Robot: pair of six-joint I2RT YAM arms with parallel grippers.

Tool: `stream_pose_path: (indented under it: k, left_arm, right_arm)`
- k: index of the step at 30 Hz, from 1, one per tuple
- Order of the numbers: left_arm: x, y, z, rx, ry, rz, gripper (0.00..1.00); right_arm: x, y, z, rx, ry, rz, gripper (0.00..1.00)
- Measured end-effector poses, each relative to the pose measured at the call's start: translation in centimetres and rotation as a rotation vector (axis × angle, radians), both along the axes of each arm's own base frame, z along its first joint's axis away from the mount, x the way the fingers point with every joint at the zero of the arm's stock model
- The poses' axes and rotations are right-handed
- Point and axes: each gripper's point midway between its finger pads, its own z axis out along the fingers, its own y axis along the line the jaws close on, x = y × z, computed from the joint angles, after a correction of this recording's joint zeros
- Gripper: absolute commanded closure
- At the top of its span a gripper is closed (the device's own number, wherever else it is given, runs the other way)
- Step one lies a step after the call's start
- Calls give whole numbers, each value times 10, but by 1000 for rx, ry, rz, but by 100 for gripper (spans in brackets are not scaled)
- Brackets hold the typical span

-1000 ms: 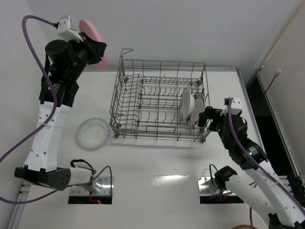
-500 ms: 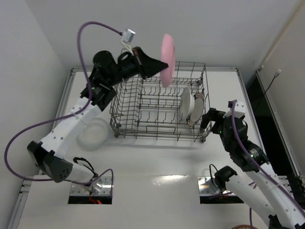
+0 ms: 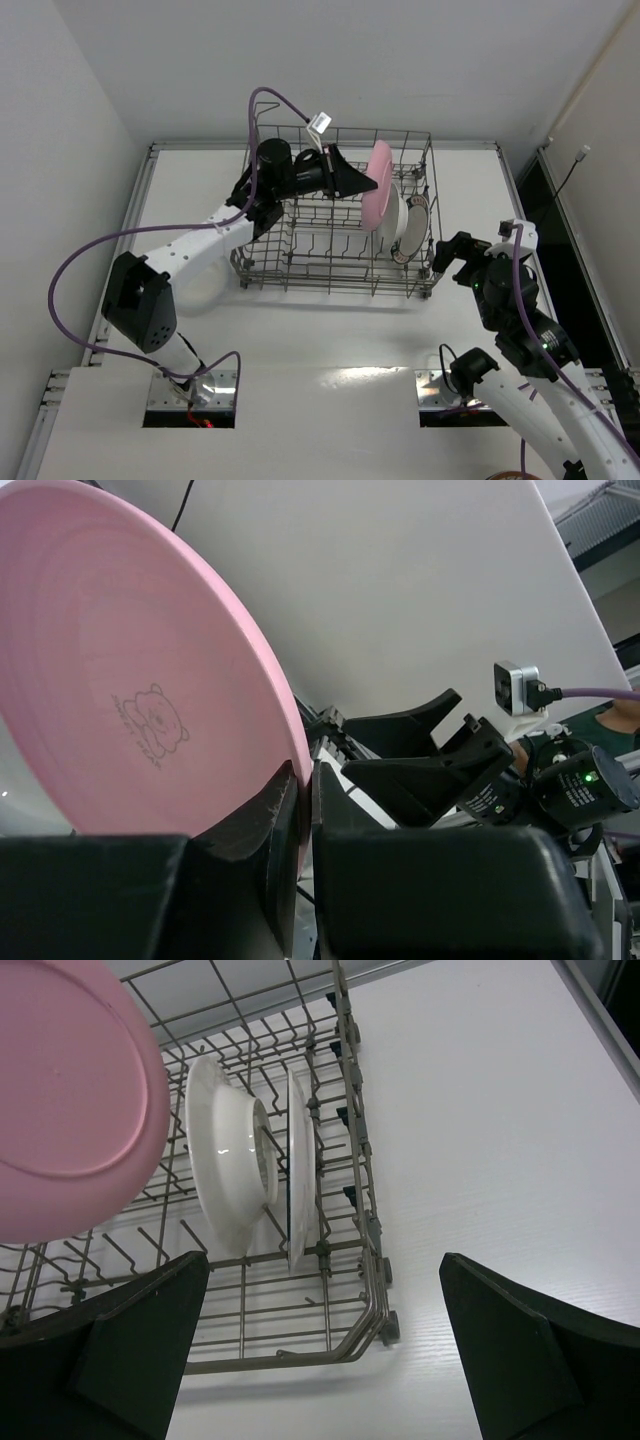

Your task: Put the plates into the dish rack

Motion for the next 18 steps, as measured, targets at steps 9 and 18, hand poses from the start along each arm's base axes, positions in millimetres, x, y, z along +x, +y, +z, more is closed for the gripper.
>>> stream_pose_path:
  k: [9,18]
  left_arm:
    - [9,-1,-30,-4,54,37,100]
    - [32,-14,-90,59,170,79,100]
  right_arm:
    - [0,0,0,1,0,-1,0]
    - [0,0,0,3,0,0,0]
